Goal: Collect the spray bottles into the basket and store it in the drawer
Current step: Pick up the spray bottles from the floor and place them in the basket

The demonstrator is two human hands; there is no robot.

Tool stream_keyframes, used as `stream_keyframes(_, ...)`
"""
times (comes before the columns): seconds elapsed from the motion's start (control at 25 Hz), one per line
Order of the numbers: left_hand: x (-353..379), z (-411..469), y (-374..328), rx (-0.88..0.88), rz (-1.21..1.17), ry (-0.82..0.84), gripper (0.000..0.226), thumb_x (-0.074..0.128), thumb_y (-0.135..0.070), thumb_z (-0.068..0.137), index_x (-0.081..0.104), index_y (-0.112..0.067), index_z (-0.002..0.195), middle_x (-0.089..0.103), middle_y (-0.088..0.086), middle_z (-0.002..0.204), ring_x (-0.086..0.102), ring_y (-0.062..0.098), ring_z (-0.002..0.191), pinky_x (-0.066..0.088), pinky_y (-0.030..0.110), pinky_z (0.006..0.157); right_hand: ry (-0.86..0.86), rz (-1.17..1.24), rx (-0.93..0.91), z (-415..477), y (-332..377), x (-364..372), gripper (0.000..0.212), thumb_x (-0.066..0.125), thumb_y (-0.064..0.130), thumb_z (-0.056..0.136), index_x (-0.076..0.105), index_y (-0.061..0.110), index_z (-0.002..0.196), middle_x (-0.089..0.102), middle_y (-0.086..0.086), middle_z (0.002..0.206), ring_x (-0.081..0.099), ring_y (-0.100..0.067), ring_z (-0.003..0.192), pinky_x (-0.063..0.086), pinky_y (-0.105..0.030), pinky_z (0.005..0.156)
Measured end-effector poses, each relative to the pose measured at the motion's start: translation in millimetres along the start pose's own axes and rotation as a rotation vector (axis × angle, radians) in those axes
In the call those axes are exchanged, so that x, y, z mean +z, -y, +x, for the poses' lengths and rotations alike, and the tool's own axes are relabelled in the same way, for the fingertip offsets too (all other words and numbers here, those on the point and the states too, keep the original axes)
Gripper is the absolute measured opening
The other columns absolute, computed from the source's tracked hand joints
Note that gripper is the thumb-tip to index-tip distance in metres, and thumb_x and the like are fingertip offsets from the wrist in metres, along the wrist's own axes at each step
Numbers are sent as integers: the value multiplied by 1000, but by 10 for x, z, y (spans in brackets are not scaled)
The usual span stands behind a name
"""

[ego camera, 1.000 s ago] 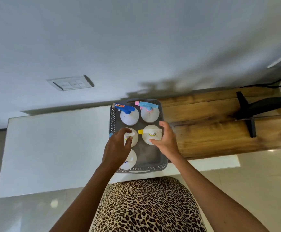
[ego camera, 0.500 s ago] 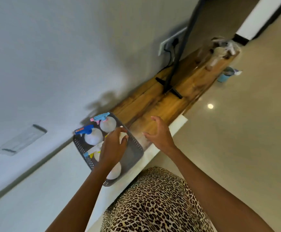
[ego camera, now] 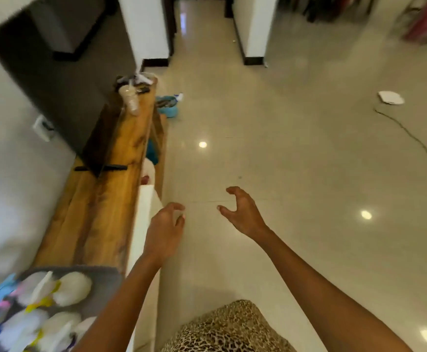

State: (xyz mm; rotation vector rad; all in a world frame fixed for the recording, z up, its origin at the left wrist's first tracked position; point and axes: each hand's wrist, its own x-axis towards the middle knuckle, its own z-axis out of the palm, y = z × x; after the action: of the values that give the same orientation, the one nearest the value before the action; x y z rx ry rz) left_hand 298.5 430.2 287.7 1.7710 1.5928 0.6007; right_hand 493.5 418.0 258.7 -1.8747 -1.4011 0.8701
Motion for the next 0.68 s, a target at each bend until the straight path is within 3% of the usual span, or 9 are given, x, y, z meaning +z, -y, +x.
stream_keyframes(0.12,604,81,-572,123,18,104,20,54,-15,89,57,-15,109,62,7,118,56,25,110,39,27,96,-136,22,127,-269,-577,-751,52,64,31,84,43,17,130,48,-6,136,44,-20,126,32,-21,96)
stream_keyframes(0.24,1172,92,-1089,207,50,177,17,56,-15,88,60,-14,104,66,9,111,59,28,102,40,25,84,-225,34,222,-623,-1095,-1407,51,64,30,85,44,14,129,49,-7,135,44,-21,126,36,-27,101)
stream_keyframes(0.4,2011,-57,-1811,292,32,260,15,56,-16,87,61,-17,102,66,8,112,58,19,99,35,22,80,-360,27,351,-1177,-1787,-2224,50,63,28,85,45,11,128,50,-9,135,46,-22,125,37,-29,103)
stream_keyframes(0.56,2721,-306,-2409,398,50,433,17,55,-17,88,61,-17,104,65,8,115,58,24,110,36,22,83,-520,65,497,-1757,-2295,-2704,47,63,27,86,47,9,126,52,-9,133,46,-22,124,34,-25,100)
stream_keyframes(0.68,3189,-485,-2769,480,77,573,17,54,-17,89,60,-17,104,65,7,114,59,27,104,37,23,81,-628,96,608,-2159,-2598,-2920,46,62,27,86,48,10,125,53,-9,132,46,-22,124,34,-26,100)
